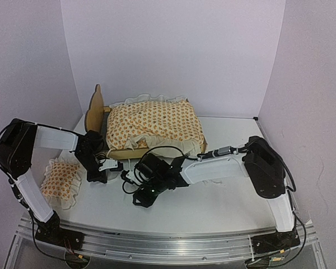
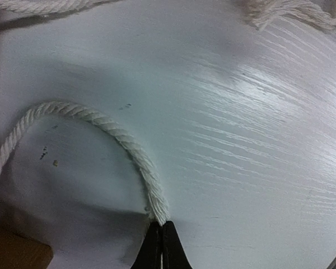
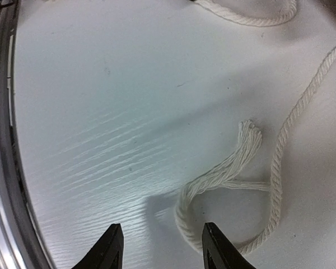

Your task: Set up the pet bed

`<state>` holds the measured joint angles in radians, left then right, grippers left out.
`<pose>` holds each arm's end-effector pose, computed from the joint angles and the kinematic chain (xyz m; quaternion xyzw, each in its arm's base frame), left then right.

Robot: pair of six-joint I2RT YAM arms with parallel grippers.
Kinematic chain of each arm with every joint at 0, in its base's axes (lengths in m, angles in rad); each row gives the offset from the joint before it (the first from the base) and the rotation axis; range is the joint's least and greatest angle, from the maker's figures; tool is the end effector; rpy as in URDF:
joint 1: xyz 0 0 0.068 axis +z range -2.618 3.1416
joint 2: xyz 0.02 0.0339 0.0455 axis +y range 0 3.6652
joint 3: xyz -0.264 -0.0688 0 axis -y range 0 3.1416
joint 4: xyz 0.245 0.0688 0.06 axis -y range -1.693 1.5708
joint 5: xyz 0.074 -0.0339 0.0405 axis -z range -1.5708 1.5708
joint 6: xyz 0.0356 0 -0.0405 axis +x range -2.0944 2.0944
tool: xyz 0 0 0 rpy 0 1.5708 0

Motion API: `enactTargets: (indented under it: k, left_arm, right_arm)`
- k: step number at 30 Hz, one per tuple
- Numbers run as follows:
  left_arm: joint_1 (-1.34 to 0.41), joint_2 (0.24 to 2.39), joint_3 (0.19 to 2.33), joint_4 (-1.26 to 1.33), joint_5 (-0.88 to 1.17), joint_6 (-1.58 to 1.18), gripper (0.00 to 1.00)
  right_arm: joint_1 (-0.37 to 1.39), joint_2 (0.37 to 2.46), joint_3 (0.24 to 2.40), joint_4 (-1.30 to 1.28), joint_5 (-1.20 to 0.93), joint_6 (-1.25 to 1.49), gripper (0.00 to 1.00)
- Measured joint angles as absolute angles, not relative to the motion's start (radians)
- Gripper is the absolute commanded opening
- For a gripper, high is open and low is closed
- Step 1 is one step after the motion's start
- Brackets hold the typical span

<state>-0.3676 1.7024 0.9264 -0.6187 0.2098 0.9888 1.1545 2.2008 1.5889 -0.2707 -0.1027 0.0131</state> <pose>0.2685 -0.1114 0.1393 0.6287 0.7656 -0.0726 0.1151 0.1908 0.4405 0.1507 -0.5225 0.7818 0.2260 0.2545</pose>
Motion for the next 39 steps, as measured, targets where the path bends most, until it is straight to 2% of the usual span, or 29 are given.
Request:
enactTargets:
  k: [3, 4, 7, 8, 15, 25, 27, 31, 33, 39]
  left_arm:
    - [-0.368, 1.67, 0.927, -0.674, 0.229, 0.977, 0.0]
    - [-0.368, 1.654, 0.929, -0.696, 0.238, 0.972, 0.0]
    - [-0.368, 1.595, 0.959, -0.775, 0.283, 0.966, 0.0]
    - [-0.368, 1.578, 0.976, -0.798, 0.3, 0.964, 0.0]
    - [-0.381, 1.517, 1.117, -0.885, 0.451, 0.916, 0.0]
    - [-0.507, 1.657, 1.306, -0.914, 0.628, 0.799, 0.01]
    - [-0.531, 1.692, 1.308, -0.914, 0.648, 0.779, 0.09]
    - [-0.587, 1.781, 1.308, -0.903, 0.672, 0.747, 0.38]
    - [-0.606, 1.819, 1.308, -0.9, 0.683, 0.736, 0.48]
    - [-0.571, 1.8, 1.308, -0.909, 0.708, 0.716, 0.65]
  right_arm:
    - [1.153, 2.24, 1.599, -0.271, -0.078, -0.008, 0.43]
    - [1.152, 2.249, 1.599, -0.27, -0.07, -0.015, 0.35]
    - [1.151, 2.253, 1.599, -0.263, -0.043, -0.022, 0.04]
    - [1.151, 2.253, 1.597, -0.263, -0.038, -0.028, 0.0]
    - [1.177, 2.254, 1.59, -0.262, -0.061, -0.094, 0.0]
    - [1.293, 2.244, 1.676, -0.254, -0.197, -0.145, 0.0]
    - [1.301, 2.233, 1.687, -0.229, -0.201, -0.142, 0.0]
    - [1.294, 2.217, 1.689, -0.158, -0.184, -0.121, 0.0]
    - [1.287, 2.217, 1.689, -0.125, -0.178, -0.095, 0.0]
    - [1.25, 2.215, 1.638, 0.016, -0.179, 0.019, 0.0]
